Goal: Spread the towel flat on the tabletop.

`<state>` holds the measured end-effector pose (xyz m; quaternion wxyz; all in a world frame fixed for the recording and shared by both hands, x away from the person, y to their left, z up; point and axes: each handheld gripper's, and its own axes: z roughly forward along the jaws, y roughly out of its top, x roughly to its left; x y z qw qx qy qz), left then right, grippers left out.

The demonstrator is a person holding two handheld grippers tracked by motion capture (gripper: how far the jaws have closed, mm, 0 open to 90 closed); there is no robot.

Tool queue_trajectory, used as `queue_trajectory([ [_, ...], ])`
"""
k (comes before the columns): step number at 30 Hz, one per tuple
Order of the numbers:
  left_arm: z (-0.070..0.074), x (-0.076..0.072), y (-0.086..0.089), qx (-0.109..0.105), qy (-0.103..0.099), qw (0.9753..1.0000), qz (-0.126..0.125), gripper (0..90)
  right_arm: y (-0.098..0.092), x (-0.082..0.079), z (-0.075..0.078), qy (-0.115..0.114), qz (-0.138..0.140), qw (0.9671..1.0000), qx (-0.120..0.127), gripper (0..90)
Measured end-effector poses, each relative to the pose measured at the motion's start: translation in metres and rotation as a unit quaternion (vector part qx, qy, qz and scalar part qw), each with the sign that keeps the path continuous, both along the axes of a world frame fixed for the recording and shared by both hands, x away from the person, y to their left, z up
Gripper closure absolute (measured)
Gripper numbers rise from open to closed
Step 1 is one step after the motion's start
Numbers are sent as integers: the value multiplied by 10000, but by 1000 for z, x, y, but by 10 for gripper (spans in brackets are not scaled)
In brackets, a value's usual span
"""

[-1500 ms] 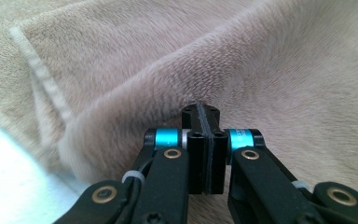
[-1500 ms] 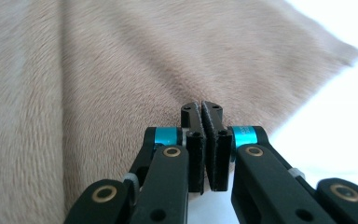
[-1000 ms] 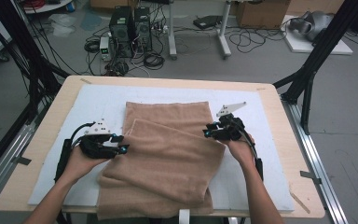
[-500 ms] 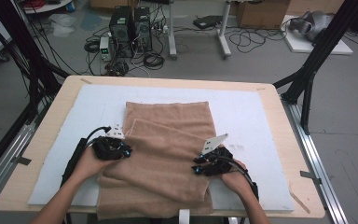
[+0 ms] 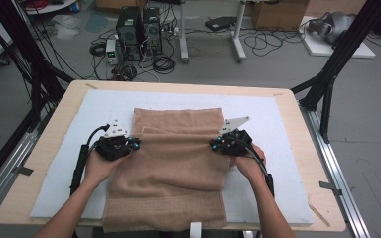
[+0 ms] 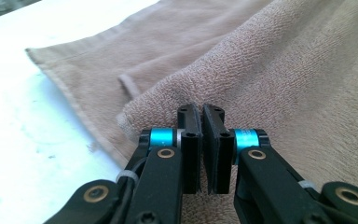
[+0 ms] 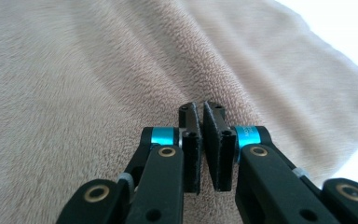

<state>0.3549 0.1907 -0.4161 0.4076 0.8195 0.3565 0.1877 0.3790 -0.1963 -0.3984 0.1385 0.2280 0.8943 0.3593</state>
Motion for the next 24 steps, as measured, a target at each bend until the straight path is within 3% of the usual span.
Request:
queue_trajectory([
  [2,-5,5,-2,85,98,9999,68,802,2,8,-6,95,-140,9999,-12,829],
  [4,-5,5,3,-32,195,9998,57,752,1,11,-10,188,-189,9996,-8,782],
  [5,-3,3,6,-36,138,9999,46,727,0,11,-9,175,-253,9995,57,769],
  [8,4,-6,14,-136,115,9998,-19,662,-9,1,2,107,-121,9991,395,731],
  [11,8,-19,20,-150,98,9995,-244,624,-13,-12,11,233,223,9969,719,685],
  [13,6,-28,21,16,138,9991,-391,602,-11,-25,13,337,507,9962,621,635],
  [16,-5,-36,22,203,281,9981,-505,570,-8,-40,4,444,778,9953,367,603],
  [20,-21,-38,20,429,508,9960,-605,617,-5,-46,-23,678,758,9948,-95,600],
  [22,-22,-38,19,449,461,9956,-685,693,-2,-45,-34,786,733,9939,-225,666],
  [24,-22,-38,17,481,441,9952,-735,802,-2,-43,-36,765,774,9940,-90,823],
])
